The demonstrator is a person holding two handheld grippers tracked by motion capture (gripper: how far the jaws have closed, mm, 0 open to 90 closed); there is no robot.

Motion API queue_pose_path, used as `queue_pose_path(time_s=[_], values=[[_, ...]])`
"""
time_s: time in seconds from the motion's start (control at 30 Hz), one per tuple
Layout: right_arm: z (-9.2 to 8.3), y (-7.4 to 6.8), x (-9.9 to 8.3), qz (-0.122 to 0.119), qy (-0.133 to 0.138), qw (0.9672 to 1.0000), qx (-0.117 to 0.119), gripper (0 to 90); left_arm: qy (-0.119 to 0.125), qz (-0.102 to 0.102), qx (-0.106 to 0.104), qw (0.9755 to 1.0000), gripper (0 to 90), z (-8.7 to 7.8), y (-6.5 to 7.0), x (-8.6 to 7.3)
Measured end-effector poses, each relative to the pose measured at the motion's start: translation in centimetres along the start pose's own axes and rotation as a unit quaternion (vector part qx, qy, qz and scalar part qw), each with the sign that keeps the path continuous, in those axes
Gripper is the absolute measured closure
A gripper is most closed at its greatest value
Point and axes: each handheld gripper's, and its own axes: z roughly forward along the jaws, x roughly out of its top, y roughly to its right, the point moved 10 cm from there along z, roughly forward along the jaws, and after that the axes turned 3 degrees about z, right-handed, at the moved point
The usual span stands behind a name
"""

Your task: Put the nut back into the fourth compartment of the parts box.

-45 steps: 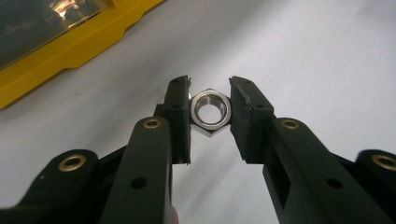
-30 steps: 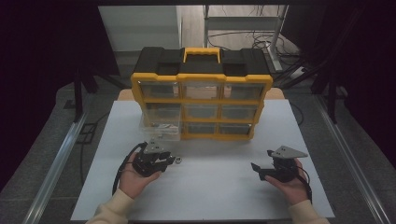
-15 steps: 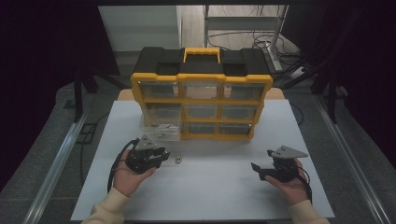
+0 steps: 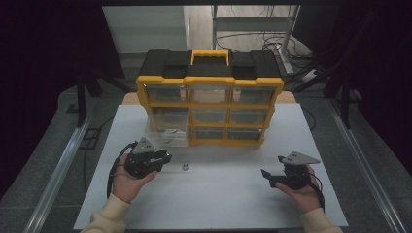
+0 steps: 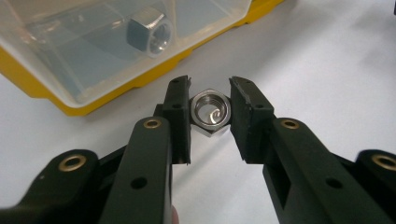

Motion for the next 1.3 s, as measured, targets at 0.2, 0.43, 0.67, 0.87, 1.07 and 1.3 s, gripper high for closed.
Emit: queue_pose_path(time_s=[0.2, 0.43, 0.67, 0.87, 1.07, 1.3], values=[[0.0, 0.0, -0.1, 0.000, -0.001, 1.0000, 0.000, 17.1, 0.009, -0.005, 0.006, 0.9999, 70.2, -0.6, -0.5, 0.3], [0.1, -0.1, 0.0, 0.000, -0.001, 1.0000, 0.001, 17.1, 0.019, -0.009, 0.012, 0.9997, 70.2, -1.4, -1.0, 0.7], [0.1, -0.1, -0.1, 0.000, -0.002, 1.0000, 0.001, 17.2, 0.028, -0.012, 0.017, 0.9994, 70.1, -2.1, -1.4, 1.3], [0.1, -0.1, -0.1, 0.000, -0.002, 1.0000, 0.001, 17.2, 0.034, -0.012, 0.019, 0.9992, 70.2, -2.5, -1.4, 1.6], [0.1, -0.1, -0.1, 0.000, -0.002, 1.0000, 0.002, 17.1, 0.042, -0.013, 0.021, 0.9988, 70.2, -3.2, -1.4, 2.0], [0.0, -0.1, -0.1, -0.001, -0.002, 1.0000, 0.002, 17.2, 0.053, -0.018, 0.018, 0.9983, 70.2, -4.0, -1.3, 2.4]])
